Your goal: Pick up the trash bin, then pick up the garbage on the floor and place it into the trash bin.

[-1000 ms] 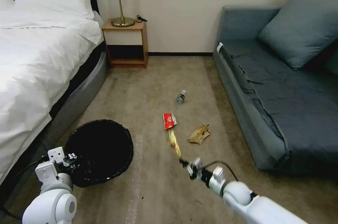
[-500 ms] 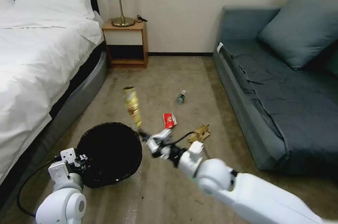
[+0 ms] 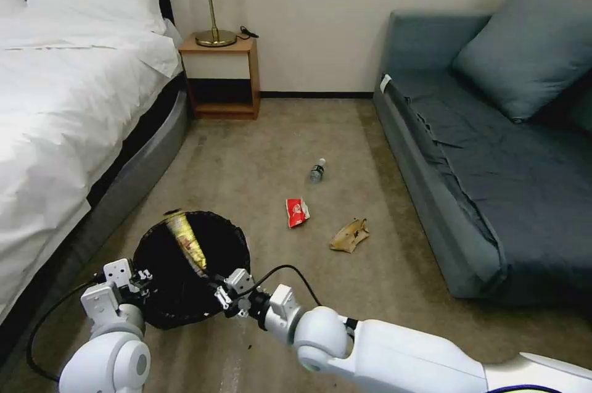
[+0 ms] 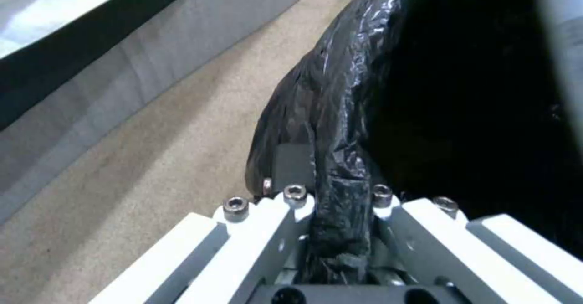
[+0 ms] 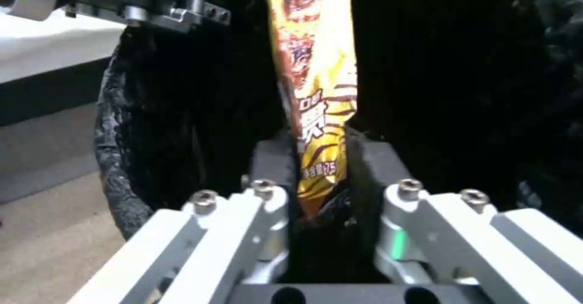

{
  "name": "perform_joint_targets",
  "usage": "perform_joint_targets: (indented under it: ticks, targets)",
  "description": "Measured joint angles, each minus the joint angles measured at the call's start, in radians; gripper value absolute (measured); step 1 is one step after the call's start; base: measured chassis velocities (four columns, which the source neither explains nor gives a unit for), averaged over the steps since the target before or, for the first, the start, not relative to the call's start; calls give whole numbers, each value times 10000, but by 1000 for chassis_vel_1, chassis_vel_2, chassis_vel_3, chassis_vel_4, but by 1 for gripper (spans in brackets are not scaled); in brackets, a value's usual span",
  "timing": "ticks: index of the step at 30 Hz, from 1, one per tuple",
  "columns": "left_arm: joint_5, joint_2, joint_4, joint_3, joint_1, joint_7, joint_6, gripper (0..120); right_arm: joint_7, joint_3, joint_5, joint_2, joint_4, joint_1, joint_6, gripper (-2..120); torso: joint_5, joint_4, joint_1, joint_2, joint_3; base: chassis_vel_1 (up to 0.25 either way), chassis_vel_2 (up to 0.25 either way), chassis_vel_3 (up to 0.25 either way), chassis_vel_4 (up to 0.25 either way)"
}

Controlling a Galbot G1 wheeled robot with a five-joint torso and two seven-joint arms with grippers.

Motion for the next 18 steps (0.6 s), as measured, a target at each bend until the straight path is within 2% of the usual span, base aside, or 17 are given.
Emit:
perform_joint_targets:
  ticks: [1,3,4,7,9,10,11,13,17,18]
  targets:
    - [-4,0,-10,-5,3,3,0,3,16,0,-4,22,0,9,-24,28,0,1,0,0,0,0,0,0,0]
    - [-6,0,-10,-6,3,3,0,3,17,0,-6,22,0,12,-27,30,0,1,0,0,0,0,0,0,0]
    - [-11,0,-10,-8,4,8,0,3,20,10,-19,-13,10,19,-45,39,0,0,0,0,0,0,0,0,0]
    - [-18,5,-9,-8,-5,19,-7,3,21,159,-38,-279,148,-31,-83,51,-1,0,0,0,0,0,0,0,0]
    - [-19,5,-5,-3,-10,21,-9,3,20,187,-41,-319,171,-52,-92,53,0,-1,0,0,0,0,0,0,0]
    - [-27,0,39,21,-33,29,-16,3,22,324,-95,-449,217,-134,-125,67,0,-1,0,0,0,0,0,0,0]
    - [-27,-7,59,35,-37,31,-19,3,26,359,-110,-490,218,-161,-133,71,1,-1,-1,0,0,0,0,0,0]
    - [-24,-14,67,49,-41,34,-20,3,28,384,-129,-526,218,-178,-136,75,1,0,-1,0,0,0,0,0,0]
    - [-11,-30,92,72,-52,53,-27,3,33,435,-218,-637,216,-187,-136,93,1,-1,0,-1,0,0,0,0,0]
    - [-11,-30,92,72,-52,53,-27,3,33,435,-218,-637,216,-187,-136,93,1,-1,0,-1,0,0,0,0,0]
